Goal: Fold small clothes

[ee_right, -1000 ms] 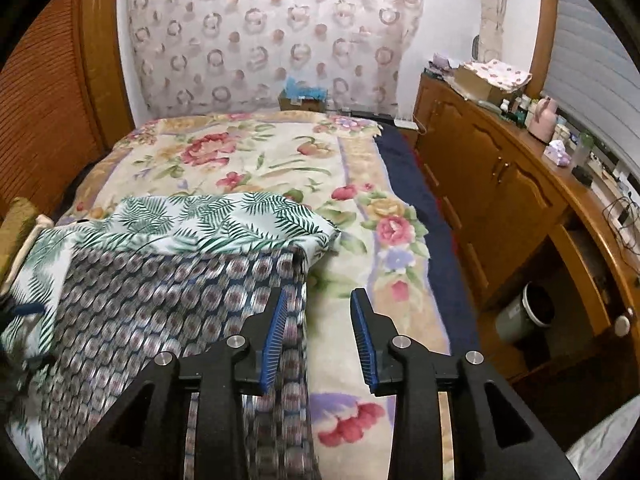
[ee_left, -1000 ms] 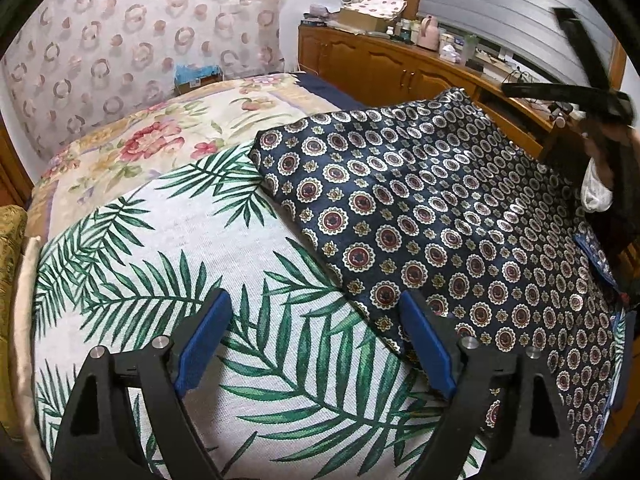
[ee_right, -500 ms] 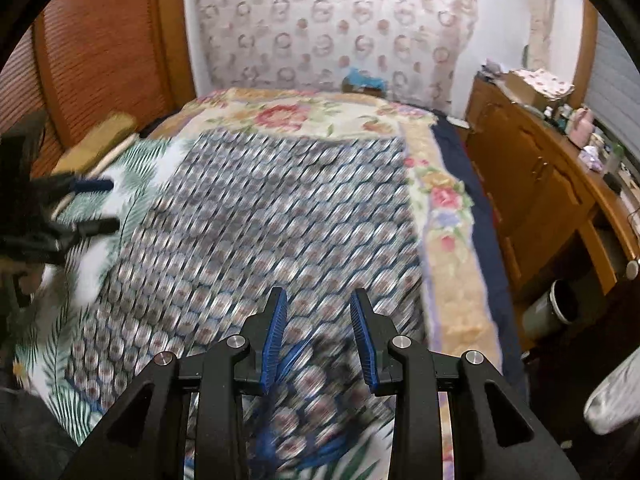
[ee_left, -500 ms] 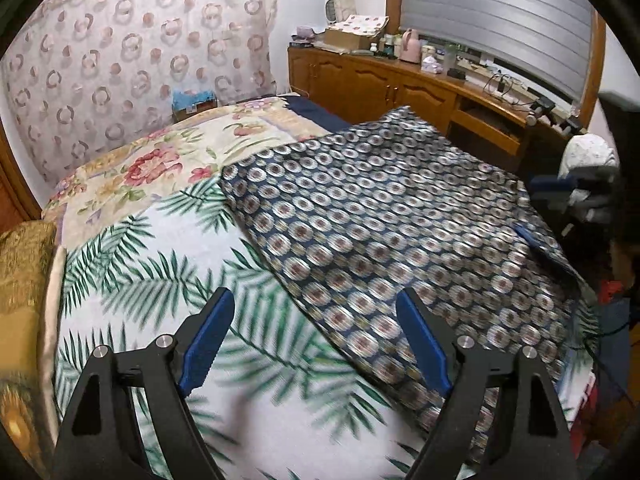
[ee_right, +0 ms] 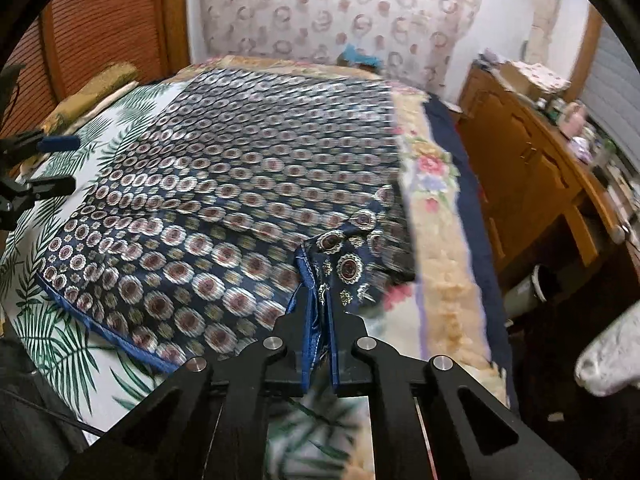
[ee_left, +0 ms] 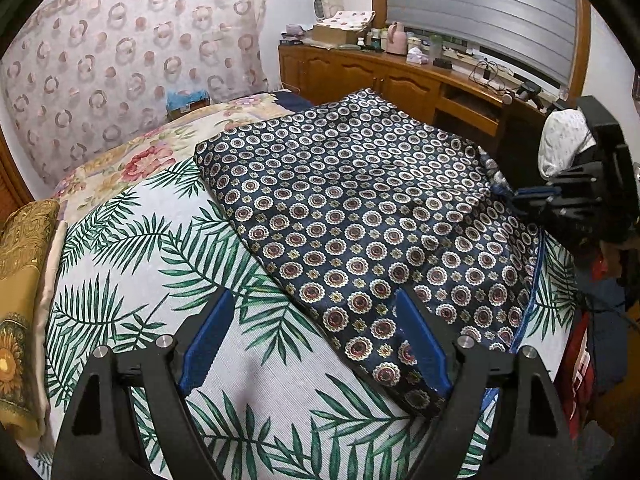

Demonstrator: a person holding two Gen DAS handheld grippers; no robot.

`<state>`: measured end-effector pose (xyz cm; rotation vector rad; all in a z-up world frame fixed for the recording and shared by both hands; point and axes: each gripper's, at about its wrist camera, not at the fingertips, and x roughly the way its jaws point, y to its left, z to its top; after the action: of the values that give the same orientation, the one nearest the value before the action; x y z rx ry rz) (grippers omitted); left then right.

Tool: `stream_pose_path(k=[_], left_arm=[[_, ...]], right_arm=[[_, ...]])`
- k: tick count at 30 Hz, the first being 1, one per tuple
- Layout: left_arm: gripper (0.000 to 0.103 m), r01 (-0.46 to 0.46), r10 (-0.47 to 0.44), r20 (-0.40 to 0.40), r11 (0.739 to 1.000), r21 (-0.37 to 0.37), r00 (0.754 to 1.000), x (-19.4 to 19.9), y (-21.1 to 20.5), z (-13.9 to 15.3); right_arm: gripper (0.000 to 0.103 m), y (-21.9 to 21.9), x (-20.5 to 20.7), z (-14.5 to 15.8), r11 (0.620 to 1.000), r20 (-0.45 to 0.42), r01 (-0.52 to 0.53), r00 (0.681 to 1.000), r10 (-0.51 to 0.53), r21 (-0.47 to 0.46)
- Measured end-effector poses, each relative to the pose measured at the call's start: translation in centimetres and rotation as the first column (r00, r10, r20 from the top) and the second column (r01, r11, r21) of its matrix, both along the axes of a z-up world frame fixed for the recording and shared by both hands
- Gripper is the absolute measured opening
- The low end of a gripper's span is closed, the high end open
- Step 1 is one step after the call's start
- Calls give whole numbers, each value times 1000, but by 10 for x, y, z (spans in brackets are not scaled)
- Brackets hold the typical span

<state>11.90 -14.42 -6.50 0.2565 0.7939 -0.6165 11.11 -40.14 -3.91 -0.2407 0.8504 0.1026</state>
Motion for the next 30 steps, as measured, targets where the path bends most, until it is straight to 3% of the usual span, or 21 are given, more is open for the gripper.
stream_pose_path(k=[11,13,16,19,21,28,29,30], left_arm=[[84,15,-16,-62,1000,-20,998,-15,4,-17],[83,25,-28,-83,999,-36,996,-20,5,-21],[73,42,-51,-127,996,-73,991,-29,7,-25],[56,51,-70,-174,992,-114,982,-37,9,-29],[51,53,-78,-197,990,-131,977,-42,9,-31],[51,59,-88,-200,987,-148,976,-59,9,-33],[49,55,-85,-198,987,-152,976,-61,10,-33],[41,53,-85,-199,986,-158,976,-61,10,-34]], right_arm=[[7,-35,-78,18,994,31,104,994,-104,15],[13,-35,-87,23,994,56,97,993,-100,41],[19,-25,-96,24,993,84,81,993,-88,85],[25,-18,-92,21,992,103,50,993,-62,116],[30,-9,-93,20,990,116,18,993,-35,143],[39,23,-99,16,982,132,-90,989,68,165],[41,27,-101,16,980,134,-105,988,83,169],[44,31,-101,17,978,134,-118,986,95,170]])
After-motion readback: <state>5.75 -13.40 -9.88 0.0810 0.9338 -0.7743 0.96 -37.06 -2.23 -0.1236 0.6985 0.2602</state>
